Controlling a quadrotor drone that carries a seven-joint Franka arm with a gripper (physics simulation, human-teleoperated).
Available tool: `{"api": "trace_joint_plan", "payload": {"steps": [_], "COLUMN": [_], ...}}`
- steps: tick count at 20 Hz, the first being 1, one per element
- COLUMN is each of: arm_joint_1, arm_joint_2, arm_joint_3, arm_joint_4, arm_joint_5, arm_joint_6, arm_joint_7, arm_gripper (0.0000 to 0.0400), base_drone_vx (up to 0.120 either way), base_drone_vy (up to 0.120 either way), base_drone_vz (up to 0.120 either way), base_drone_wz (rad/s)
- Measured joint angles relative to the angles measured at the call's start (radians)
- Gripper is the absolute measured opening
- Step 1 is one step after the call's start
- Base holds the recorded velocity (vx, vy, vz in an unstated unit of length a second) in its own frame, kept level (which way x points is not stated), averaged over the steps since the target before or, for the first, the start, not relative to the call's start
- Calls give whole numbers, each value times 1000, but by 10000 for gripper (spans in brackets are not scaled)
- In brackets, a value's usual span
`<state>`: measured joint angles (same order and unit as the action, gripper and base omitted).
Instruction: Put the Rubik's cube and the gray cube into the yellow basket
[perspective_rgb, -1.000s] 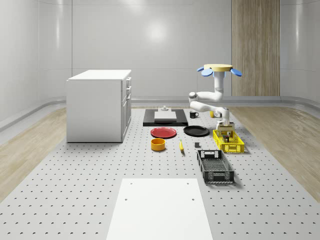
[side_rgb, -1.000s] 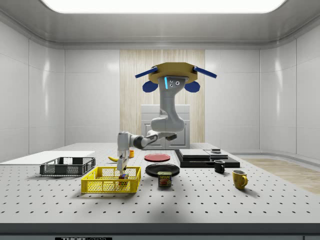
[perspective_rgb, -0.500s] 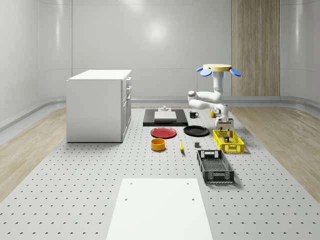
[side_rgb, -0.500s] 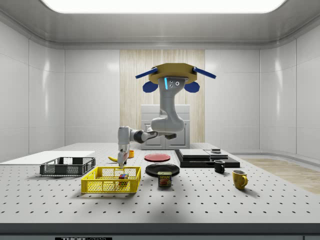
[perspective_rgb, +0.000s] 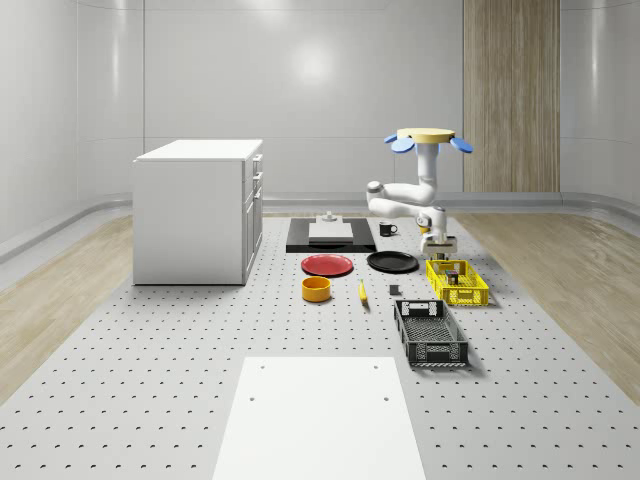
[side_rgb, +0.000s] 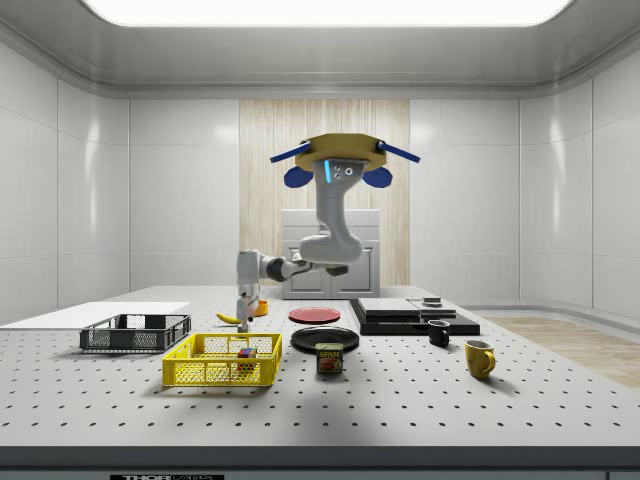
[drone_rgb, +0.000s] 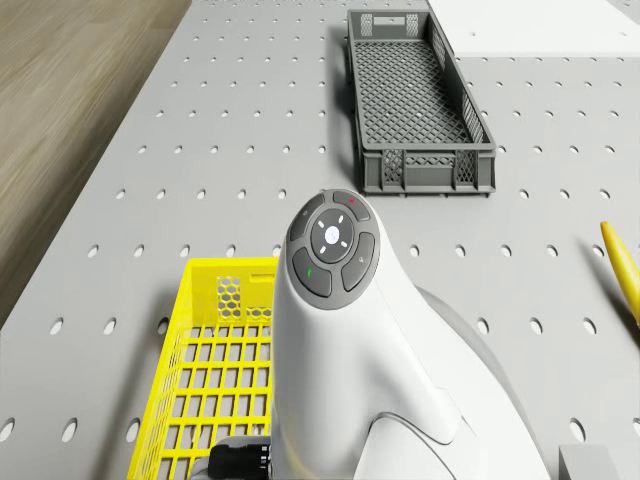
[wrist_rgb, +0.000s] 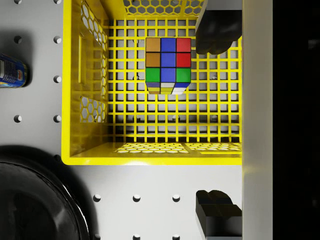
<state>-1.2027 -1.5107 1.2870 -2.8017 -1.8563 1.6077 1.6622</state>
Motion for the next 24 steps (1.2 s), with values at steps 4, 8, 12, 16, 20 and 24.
{"api": "trace_joint_plan", "payload": {"steps": [4, 8, 12, 16, 20, 24], "arm_joint_1": [-1, -2, -2, -3, -4, -5], "arm_joint_2": [-3, -6, -9, -11, -13, -16], "arm_joint_3": [2, 3, 3, 4, 4, 4], "arm_joint_4": [0, 0, 0, 0, 0, 0], "arm_joint_5": [3, 4, 6, 7, 8, 9], "arm_joint_6": [2, 5, 7, 9, 12, 14], "arm_joint_7": [1, 1, 2, 3, 3, 4], "arm_gripper": [400, 400, 400, 400, 400, 400], "base_drone_vx": [50, 0, 0, 0, 0, 0], "base_drone_vy": [-120, -120, -120, -120, -120, -120], "base_drone_vz": [0, 0, 0, 0, 0, 0], "base_drone_wz": [0, 0, 0, 0, 0, 0]}}
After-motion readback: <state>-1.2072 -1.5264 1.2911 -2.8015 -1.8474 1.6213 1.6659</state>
